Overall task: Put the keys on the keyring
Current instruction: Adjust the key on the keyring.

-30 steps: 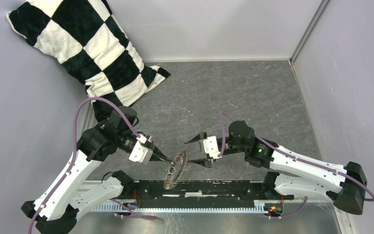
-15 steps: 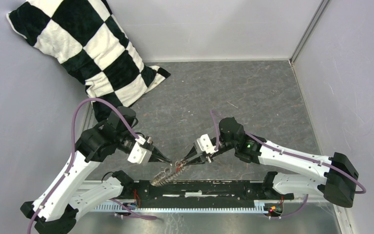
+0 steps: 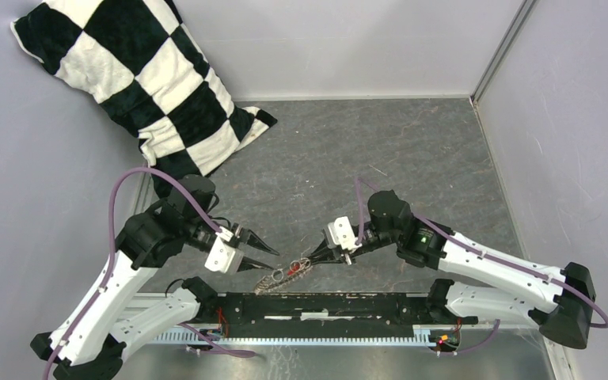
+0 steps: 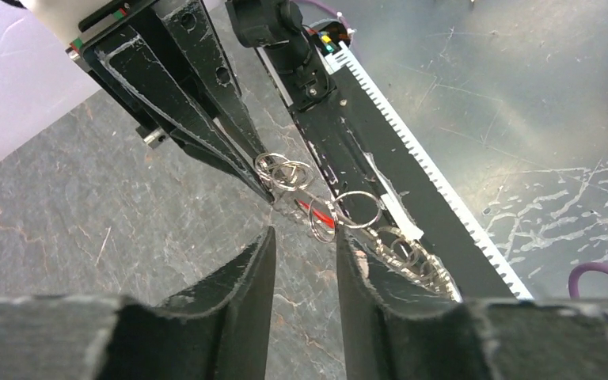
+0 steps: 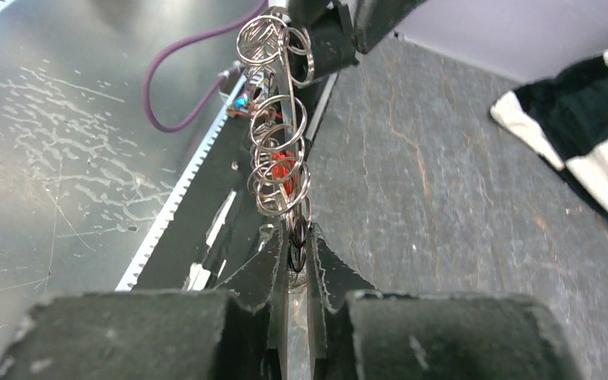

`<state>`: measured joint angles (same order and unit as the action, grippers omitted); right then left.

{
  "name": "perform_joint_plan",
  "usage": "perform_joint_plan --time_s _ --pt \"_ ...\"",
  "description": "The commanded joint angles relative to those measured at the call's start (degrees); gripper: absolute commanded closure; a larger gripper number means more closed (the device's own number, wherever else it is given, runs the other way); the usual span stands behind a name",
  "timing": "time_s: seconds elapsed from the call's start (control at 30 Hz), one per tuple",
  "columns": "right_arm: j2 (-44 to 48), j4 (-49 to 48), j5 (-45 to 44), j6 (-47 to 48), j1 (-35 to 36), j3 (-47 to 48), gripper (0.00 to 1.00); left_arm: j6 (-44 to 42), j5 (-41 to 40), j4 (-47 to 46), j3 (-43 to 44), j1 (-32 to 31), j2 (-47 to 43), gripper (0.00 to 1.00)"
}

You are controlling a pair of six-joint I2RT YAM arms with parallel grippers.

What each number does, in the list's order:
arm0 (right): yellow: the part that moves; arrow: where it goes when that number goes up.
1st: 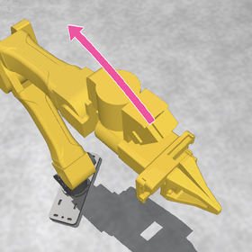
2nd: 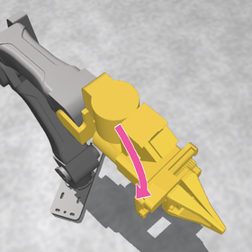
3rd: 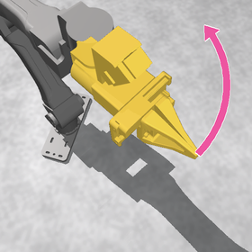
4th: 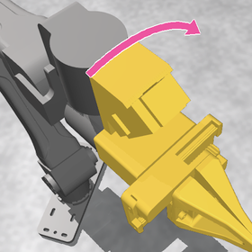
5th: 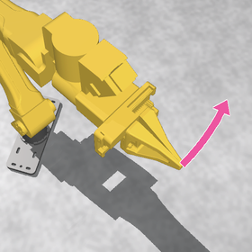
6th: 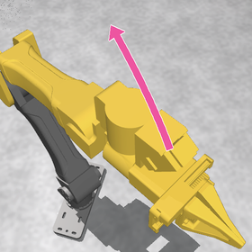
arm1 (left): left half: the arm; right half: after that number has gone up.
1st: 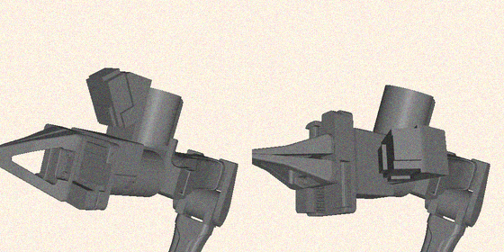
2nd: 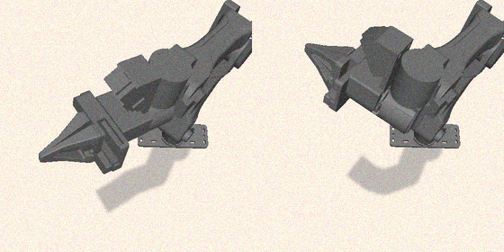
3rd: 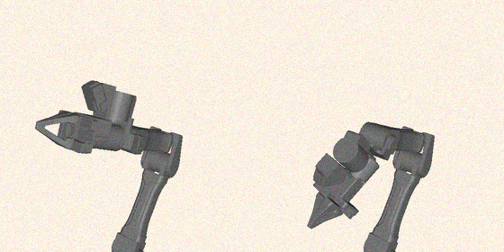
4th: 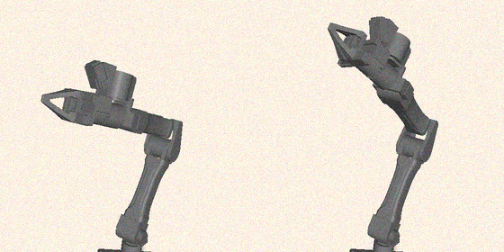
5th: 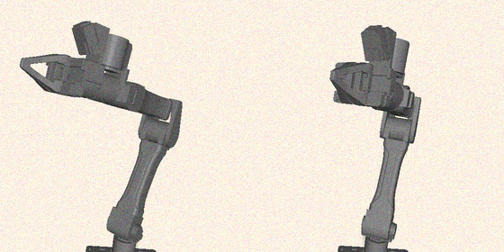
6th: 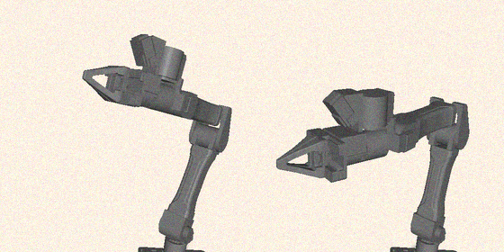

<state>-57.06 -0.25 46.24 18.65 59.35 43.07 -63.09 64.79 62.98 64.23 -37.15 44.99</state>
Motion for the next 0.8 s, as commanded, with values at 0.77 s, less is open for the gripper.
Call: perform_joint_plan --time_s 0.77 --pt "-10.6 35.8 -24.5 4.3 4.9 25.3 0.95 29.0 -11.5 -21.8 -8.7 -0.2 6.3 0.56"
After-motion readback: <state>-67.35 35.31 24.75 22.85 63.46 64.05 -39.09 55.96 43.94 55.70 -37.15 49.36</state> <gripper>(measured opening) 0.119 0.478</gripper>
